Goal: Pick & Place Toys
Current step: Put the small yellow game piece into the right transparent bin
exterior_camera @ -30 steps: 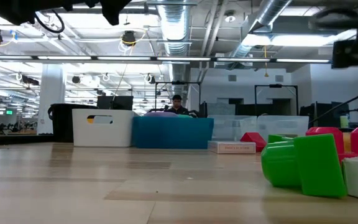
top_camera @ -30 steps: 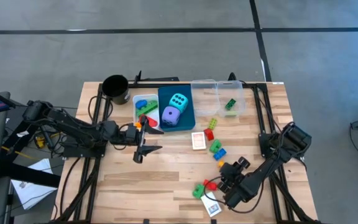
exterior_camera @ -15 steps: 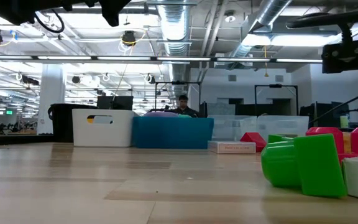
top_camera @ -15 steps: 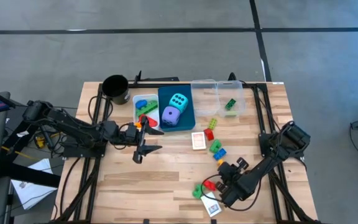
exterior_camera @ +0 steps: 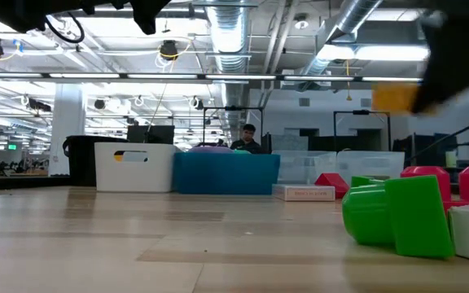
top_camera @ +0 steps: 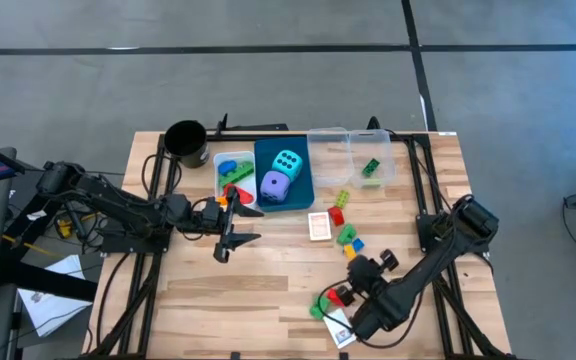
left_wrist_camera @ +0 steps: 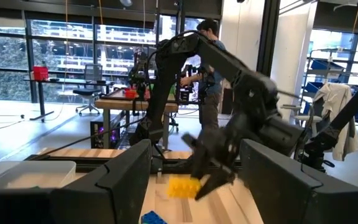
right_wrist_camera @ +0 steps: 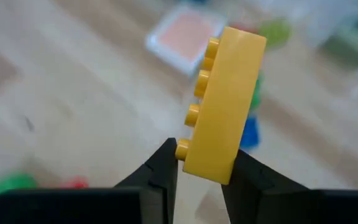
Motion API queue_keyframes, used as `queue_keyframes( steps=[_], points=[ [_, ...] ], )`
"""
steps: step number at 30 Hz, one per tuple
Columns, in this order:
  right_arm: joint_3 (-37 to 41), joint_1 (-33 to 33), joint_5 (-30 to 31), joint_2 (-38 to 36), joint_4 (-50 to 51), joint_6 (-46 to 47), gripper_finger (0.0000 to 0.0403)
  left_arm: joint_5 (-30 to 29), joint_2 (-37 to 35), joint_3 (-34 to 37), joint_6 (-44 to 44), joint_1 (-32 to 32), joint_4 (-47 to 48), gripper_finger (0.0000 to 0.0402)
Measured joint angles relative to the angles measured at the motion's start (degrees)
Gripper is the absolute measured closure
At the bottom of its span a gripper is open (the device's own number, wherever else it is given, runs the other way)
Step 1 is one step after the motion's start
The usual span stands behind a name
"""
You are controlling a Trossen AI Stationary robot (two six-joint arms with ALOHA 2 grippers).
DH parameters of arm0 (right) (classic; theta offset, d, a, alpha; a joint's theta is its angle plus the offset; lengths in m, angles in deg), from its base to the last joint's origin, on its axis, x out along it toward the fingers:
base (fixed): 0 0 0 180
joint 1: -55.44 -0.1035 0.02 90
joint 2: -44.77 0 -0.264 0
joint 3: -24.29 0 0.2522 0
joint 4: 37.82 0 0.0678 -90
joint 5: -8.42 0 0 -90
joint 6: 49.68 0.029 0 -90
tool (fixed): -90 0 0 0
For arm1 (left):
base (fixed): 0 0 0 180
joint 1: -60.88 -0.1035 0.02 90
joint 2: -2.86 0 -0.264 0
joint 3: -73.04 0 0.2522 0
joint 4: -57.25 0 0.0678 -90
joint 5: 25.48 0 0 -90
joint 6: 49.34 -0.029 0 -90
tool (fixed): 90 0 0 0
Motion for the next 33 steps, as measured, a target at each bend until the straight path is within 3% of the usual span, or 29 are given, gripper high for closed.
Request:
queue_keyframes(
  steps=[7, 11, 19, 23, 28, 33],
  points=[
    [-6.57, 0.50, 11.54, -0.09, 16.26, 7.63, 0.0316, 0.00, 0.00, 0.00, 0.00, -0.02, -0.01, 0.0165],
    [-4.06, 2.89, 13.71, -1.76, 16.27, 6.40, 0.0316, 0.00, 0.00, 0.00, 0.11, -0.02, 0.12, 0.0167],
    [5.31, 15.62, 16.33, -7.70, 16.07, 2.73, 0.0316, 0.00, 0.00, -0.07, 3.46, 0.04, 4.33, 0.0170],
    [10.23, 25.05, 21.32, -13.85, 16.29, 0.45, 0.0316, 0.00, -0.02, -0.09, 6.42, 0.04, 7.95, 0.0172],
    [14.46, 37.92, 25.02, -23.01, 14.29, -9.64, 0.0316, 0.02, -0.02, -0.07, 12.71, 0.04, 13.12, 0.0173],
    [17.09, 48.10, 24.88, -31.42, 2.20, -29.60, 0.0316, 0.02, -0.02, -0.07, 15.34, 0.07, 14.64, 0.0180]
  ],
)
